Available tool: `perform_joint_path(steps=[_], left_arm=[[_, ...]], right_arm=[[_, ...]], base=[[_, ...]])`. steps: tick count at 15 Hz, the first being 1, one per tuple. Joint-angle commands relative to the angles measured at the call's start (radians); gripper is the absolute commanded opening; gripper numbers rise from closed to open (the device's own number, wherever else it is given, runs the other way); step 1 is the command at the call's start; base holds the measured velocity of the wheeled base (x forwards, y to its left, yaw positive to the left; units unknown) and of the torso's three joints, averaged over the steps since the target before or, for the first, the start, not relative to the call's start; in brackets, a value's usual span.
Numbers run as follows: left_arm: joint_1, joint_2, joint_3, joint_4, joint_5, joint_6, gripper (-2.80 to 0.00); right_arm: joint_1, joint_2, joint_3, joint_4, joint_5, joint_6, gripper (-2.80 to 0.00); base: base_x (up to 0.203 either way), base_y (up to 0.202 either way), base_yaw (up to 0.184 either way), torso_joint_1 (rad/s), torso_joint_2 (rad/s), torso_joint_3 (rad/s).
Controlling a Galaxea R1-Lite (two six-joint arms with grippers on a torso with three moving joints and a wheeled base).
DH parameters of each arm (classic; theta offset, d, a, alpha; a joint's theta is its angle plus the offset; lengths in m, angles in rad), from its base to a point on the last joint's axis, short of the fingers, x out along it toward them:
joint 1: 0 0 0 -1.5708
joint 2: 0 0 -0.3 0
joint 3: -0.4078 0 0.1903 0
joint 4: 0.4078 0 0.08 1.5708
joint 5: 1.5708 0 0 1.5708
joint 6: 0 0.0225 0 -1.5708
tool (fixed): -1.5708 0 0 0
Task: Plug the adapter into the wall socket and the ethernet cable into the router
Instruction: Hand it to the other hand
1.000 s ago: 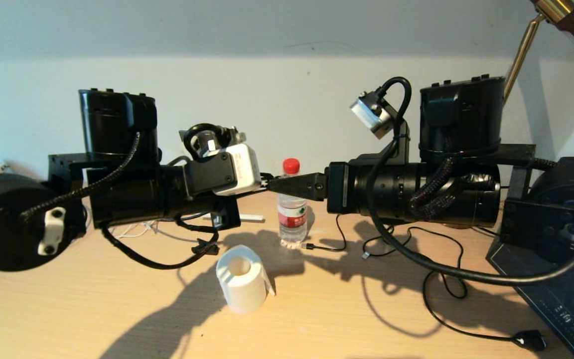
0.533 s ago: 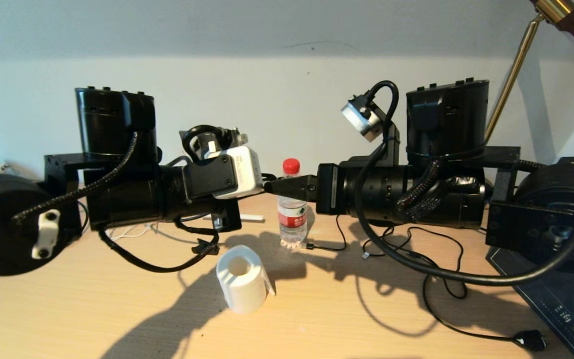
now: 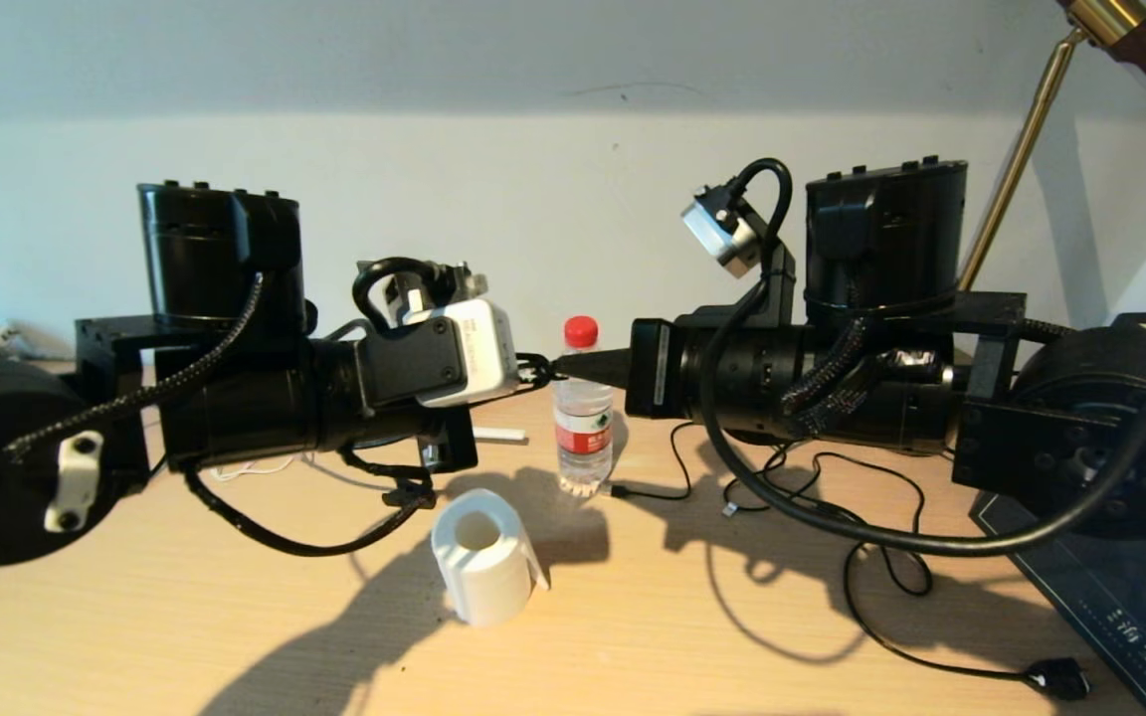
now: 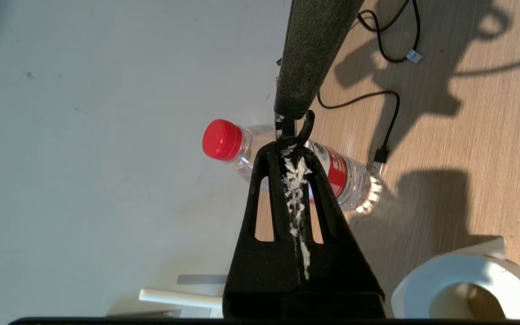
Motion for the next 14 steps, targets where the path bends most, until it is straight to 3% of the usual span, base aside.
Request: perform_joint_path(steps=[1,14], left_arm=[[0.0,-0.002,0.003,-0.001,-0.002,0.006,-2.8],[-0.013,-0.003,0.026,-0.011,-0.01,-0.003,-2.8]], right_arm=[[0.001,-0.004,0.0,-0.005,0.004,0.003,-2.8],[0.011,-0.016,0.008,-0.005,0.003,0.001,-2.8]], base=[[0.0,0.0,0.0,0.0,0.0,0.0],[0.0,0.0,0.0,0.0,0.0,0.0]])
